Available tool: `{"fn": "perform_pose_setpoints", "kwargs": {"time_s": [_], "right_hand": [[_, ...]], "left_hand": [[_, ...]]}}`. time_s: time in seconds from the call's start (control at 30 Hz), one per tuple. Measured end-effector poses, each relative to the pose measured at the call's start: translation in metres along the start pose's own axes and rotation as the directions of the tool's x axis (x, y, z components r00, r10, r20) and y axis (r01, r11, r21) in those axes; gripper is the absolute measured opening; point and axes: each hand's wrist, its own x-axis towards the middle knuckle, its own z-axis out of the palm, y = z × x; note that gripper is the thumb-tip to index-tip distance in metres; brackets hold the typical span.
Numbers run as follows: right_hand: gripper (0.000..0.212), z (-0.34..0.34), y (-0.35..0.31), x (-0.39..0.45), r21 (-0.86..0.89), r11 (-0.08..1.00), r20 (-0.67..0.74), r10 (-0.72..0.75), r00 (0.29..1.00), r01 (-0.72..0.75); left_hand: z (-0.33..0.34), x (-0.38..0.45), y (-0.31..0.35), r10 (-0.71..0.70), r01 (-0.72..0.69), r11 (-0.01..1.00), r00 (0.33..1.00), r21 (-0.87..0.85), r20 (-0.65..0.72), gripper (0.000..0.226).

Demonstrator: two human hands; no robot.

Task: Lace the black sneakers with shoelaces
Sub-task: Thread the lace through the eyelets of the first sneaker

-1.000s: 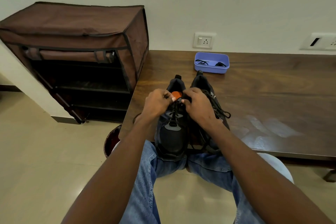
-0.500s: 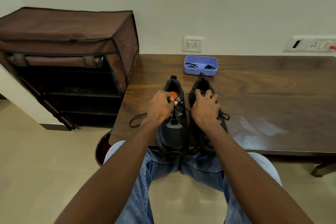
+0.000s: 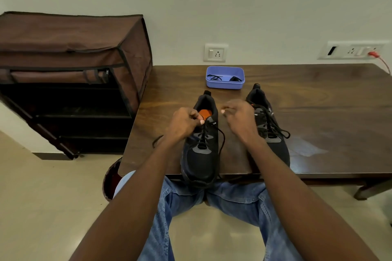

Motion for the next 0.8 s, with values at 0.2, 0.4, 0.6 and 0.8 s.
{"fn": "perform_pose_setpoints", "kwargs": {"time_s": [0.2, 0.4, 0.6, 0.8], "right_hand": [[0.026, 0.024, -0.015, -0.009, 0.051, 0.998, 0.364, 0.022, 0.931, -0.044], [0.019, 0.024, -0.016, -0.010, 0.113, 0.991, 0.326, 0.027, 0.945, -0.067], [0.012, 0.031, -0.017, -0.012, 0.066, 0.994, 0.287, 0.062, 0.956, -0.084], [0.017, 0.033, -0.016, -0.014, 0.121, 0.988, 0.286, 0.056, 0.957, -0.094]], "left_hand": [[-0.001, 0.002, -0.008, -0.048, 0.055, 0.982, 0.998, -0.181, 0.042, 0.019], [-0.004, 0.008, -0.005, -0.367, 0.363, 0.779, 0.925, -0.512, 0.097, 0.020], [-0.006, 0.005, -0.004, -0.406, 0.380, 0.723, 0.909, -0.577, 0.089, 0.014], [-0.003, 0.002, -0.002, -0.205, 0.203, 0.936, 0.978, -0.289, 0.021, 0.010]]}}
